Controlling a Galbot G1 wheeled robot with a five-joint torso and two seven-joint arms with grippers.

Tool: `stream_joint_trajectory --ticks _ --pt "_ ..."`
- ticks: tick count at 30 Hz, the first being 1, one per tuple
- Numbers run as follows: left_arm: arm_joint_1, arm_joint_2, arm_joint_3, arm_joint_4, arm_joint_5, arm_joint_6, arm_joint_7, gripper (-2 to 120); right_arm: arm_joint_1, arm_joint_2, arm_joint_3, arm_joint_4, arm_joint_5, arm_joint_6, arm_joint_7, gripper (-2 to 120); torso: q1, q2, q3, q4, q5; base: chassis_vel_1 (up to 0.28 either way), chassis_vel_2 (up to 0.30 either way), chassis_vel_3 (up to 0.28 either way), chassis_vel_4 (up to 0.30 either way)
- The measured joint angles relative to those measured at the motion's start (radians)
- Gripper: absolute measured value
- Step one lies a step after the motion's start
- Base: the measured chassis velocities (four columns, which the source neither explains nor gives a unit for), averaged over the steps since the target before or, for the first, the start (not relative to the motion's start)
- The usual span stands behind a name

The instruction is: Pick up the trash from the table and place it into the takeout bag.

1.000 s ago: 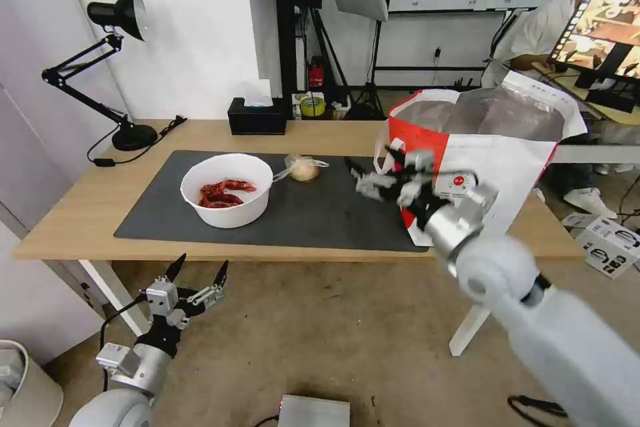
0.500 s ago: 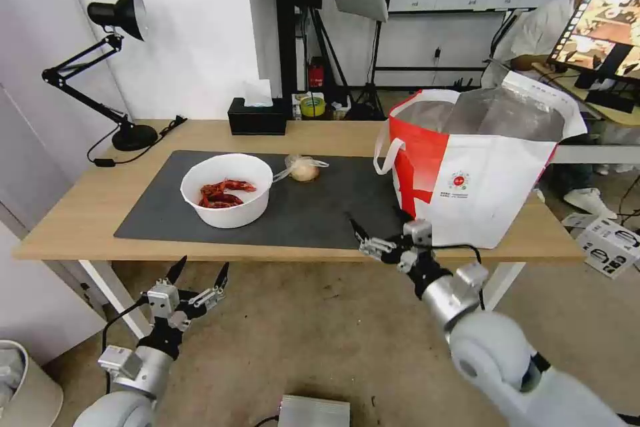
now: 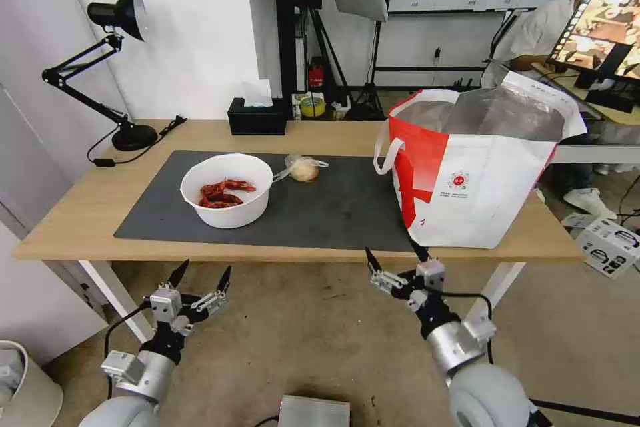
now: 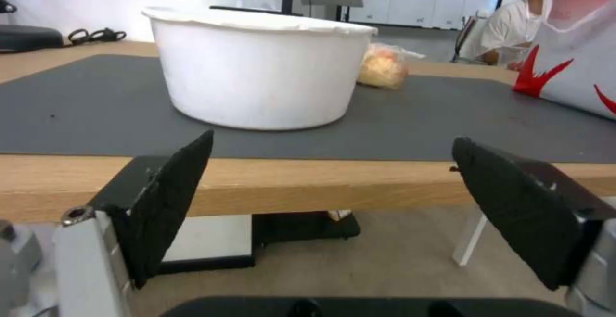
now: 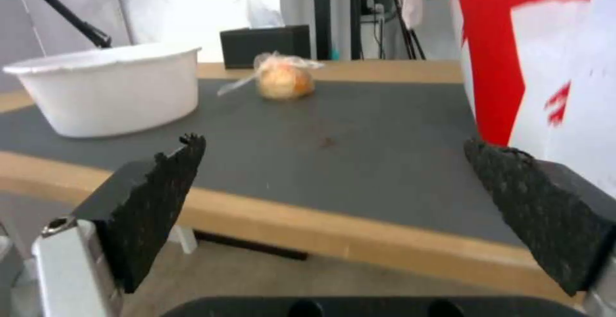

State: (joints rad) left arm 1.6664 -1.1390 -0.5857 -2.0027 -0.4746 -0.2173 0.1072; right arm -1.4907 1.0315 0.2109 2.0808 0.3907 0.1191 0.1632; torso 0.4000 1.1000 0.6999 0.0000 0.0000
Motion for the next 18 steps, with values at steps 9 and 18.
stream_joint_trajectory --ticks 9,18 --pt "0.006 0.0 -0.003 0.0 0.0 0.003 0.001 100 -0.016 0.019 -0.001 -0.027 -0.027 0.019 -0.017 100 0.0 0.0 0.0 0.0 0.0 0.0 0.0 0.0 0.0" --pt "0.006 -0.004 -0.003 0.012 0.001 0.003 0.005 100 0.008 0.02 -0.008 -0.038 -0.023 0.012 -0.028 100 0.0 0.0 0.0 0.0 0.0 0.0 0.0 0.0 0.0"
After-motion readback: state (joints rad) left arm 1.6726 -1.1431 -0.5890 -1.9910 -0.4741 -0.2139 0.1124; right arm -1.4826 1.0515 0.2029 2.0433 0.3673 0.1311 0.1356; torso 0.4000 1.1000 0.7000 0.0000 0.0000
